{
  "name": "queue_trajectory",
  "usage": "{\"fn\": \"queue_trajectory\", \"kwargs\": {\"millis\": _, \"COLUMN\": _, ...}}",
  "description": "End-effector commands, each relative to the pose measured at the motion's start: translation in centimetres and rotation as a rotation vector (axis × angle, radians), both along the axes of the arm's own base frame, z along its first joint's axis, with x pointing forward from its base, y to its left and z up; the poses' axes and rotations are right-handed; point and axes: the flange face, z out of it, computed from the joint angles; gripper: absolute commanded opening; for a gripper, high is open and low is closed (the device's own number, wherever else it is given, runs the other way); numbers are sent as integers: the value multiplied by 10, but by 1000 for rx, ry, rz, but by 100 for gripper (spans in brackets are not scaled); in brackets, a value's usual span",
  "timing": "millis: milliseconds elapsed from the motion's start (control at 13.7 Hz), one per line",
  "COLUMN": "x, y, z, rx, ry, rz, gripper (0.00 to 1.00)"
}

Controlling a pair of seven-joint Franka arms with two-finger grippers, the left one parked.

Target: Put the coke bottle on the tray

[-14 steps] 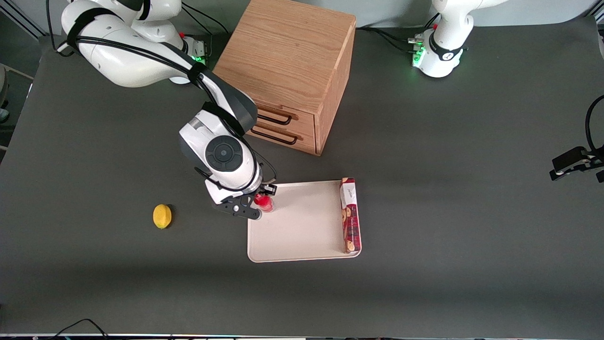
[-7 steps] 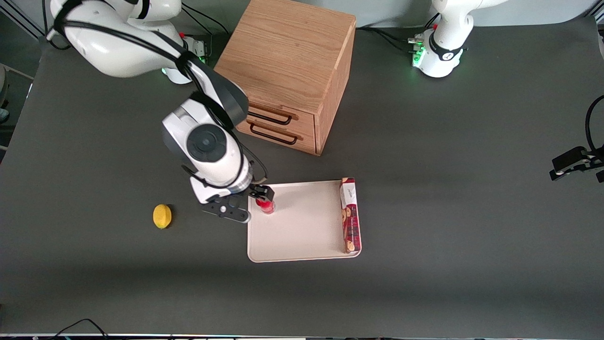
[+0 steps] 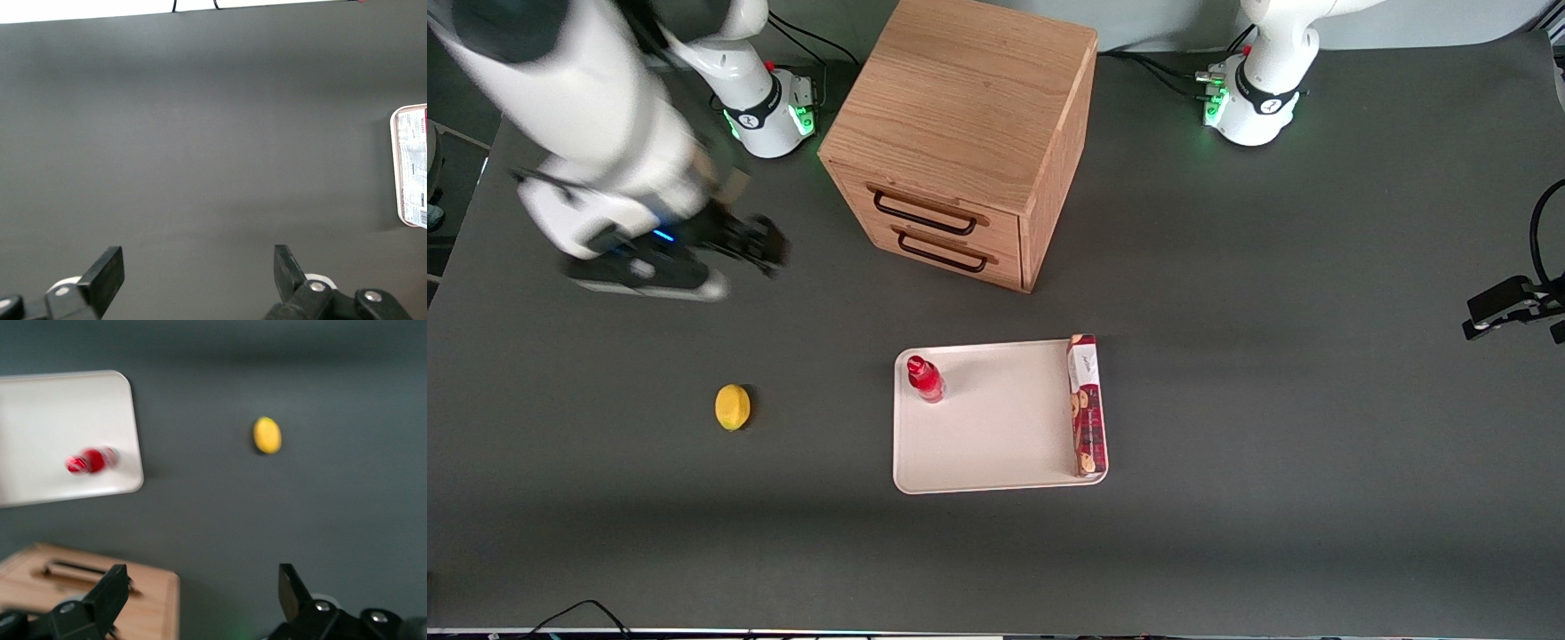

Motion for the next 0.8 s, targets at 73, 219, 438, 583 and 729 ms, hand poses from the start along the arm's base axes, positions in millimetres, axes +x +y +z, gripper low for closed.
{"fn": "queue_trajectory", "kwargs": {"millis": 73, "x": -24, "y": -117, "z": -7, "rx": 63, "ry": 81, "rz": 34, "gripper": 100}}
{"fn": "queue_trajectory", "kwargs": {"millis": 219, "x": -29, "y": -146, "z": -40, "rx": 73, "ry": 48, "rz": 15, "gripper": 100}}
{"fn": "queue_trajectory", "kwargs": {"millis": 438, "x": -35, "y": -133, "z": -65, "rx": 94, "ry": 13, "rz": 37, "gripper": 100}}
{"fn": "queue_trajectory", "kwargs": {"millis": 583, "x": -27, "y": -128, "z": -53, "rx": 102, "ry": -16, "rz": 37, "gripper": 100}}
{"fn": "queue_trajectory", "kwargs": {"millis": 729, "x": -17, "y": -131, "z": -47, "rx": 112, "ry": -27, "rz": 29, "gripper": 100}}
